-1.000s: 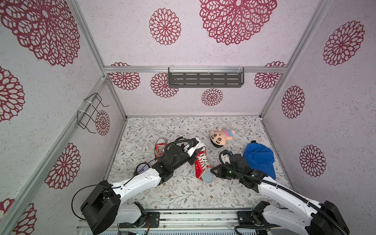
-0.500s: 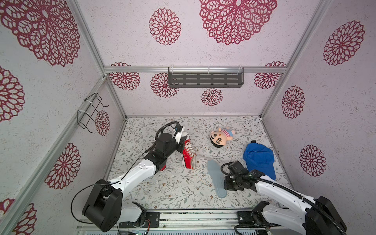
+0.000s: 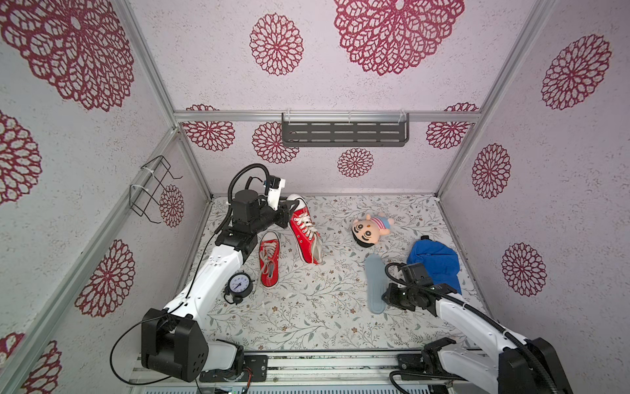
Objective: Remove the insole from the shoe
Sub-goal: Place the insole at the center of the board, then place the shoe at the center of the board.
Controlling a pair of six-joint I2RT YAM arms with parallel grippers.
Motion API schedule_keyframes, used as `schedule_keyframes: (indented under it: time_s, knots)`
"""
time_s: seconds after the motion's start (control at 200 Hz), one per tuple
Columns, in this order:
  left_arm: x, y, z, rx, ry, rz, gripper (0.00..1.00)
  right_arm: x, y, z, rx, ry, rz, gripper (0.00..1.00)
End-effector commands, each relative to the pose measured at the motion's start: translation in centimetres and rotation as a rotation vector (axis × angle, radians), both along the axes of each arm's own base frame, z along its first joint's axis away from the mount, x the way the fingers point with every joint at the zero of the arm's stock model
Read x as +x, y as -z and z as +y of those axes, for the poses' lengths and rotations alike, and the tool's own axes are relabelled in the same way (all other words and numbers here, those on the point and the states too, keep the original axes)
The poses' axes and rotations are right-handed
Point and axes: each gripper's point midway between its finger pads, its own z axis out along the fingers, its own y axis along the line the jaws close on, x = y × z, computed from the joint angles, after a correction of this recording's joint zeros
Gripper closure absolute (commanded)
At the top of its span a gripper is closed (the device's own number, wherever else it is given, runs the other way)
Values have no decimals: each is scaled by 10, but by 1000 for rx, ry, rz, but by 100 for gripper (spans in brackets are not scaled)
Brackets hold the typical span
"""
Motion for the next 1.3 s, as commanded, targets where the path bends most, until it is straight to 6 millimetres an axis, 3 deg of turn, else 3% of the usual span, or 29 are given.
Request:
schedule_keyframes:
  time_s: [0.0,0.07,0.15,0.26,0.375,0.47,0.535,0.631,0.776,0.841,0.986,1.046,1.106,1.161,1.296]
  knots:
    - [-16,-18,-21,-83,159,26,100,26,-36,-7,-74,-39,-130,46]
    - [-19,-17,-25,-102,183,49,100,38,-62,-21,-154,-12,-198,34]
    - [-26,-21,-30,-142,228,59,100,52,-105,-20,-156,-25,-324,30]
    - [-37,-26,-40,-219,308,65,100,60,-173,32,153,-156,-569,20]
    - [-48,-22,-50,-266,377,74,100,52,-244,83,560,-264,-795,5]
    - [-57,-15,-61,-270,418,75,100,41,-267,117,686,-366,-848,1]
    - [-64,-11,-69,-262,445,74,100,40,-268,141,689,-432,-834,1]
    - [-72,-8,-79,-261,485,76,100,46,-254,171,691,-487,-773,1]
    - [-81,-10,-87,-277,521,57,100,60,-243,189,711,-485,-754,4]
    - [-82,-11,-89,-285,523,55,100,62,-246,196,761,-495,-750,14]
    - [-77,-9,-87,-285,485,51,100,64,-246,202,804,-496,-729,52]
    - [-74,-9,-83,-277,449,36,89,66,-243,200,793,-477,-727,66]
    - [-70,-10,-76,-265,405,23,67,70,-239,197,777,-460,-722,80]
    - [-68,-10,-67,-241,357,16,59,78,-232,191,753,-425,-697,93]
    - [-63,-20,-26,-154,168,-29,32,104,-211,180,722,-363,-631,97]
